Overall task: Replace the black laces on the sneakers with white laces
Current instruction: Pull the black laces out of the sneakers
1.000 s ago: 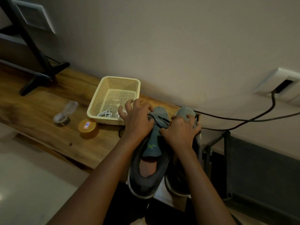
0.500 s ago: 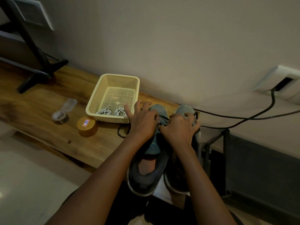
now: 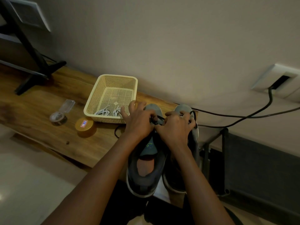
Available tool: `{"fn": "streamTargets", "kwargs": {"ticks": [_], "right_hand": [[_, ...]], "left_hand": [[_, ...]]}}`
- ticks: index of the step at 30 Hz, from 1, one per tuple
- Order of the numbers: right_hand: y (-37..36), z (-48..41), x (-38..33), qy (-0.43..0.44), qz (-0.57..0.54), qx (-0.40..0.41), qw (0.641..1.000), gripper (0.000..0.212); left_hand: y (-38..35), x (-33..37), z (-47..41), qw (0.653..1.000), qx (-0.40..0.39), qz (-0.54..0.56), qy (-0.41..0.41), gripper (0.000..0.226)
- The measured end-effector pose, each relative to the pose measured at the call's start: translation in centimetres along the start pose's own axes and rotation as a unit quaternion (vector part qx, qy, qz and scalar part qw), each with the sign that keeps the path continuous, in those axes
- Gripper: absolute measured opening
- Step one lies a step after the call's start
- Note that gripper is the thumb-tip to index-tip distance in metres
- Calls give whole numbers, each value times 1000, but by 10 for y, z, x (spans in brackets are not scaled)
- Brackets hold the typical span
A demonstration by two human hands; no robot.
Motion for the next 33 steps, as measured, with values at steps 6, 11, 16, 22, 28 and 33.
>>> {"fn": "streamTargets", "kwargs": {"ticks": [6,11,16,22,28,33], "right_hand": [[0,1,0,-8,14,10,1000,37],[2,4,-1,-24,18,17,999,29],[4,6,-1,-31,19,7,999,29],[3,5,-2,-25,10,1,1000,32],[3,4,-1,-17,9,3,1000,34],[3,5,-1,-25,12,10,1000,36]], "left_hand": [[-1,-4,-3,1000,21,1,10,8],[5,-6,-3,994,77,59,41,3],[21,-28,-10,971,146,144,127,6],[11,-5,-4,993,53,102,-9,33],[-1,-3,-3,1000,-14,4,-2,15],[-8,0,-3,1000,-6,-11,-5,11]]}}
Point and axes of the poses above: each hand's wrist, its own z-axis away from the middle knuckle, its own y-axis out of the back of the hand, x = y × z, the point moved 4 cm from there along -z, towards the middle knuckle, and after that the axes turned 14 degrees about y, right-handed, at the moved point
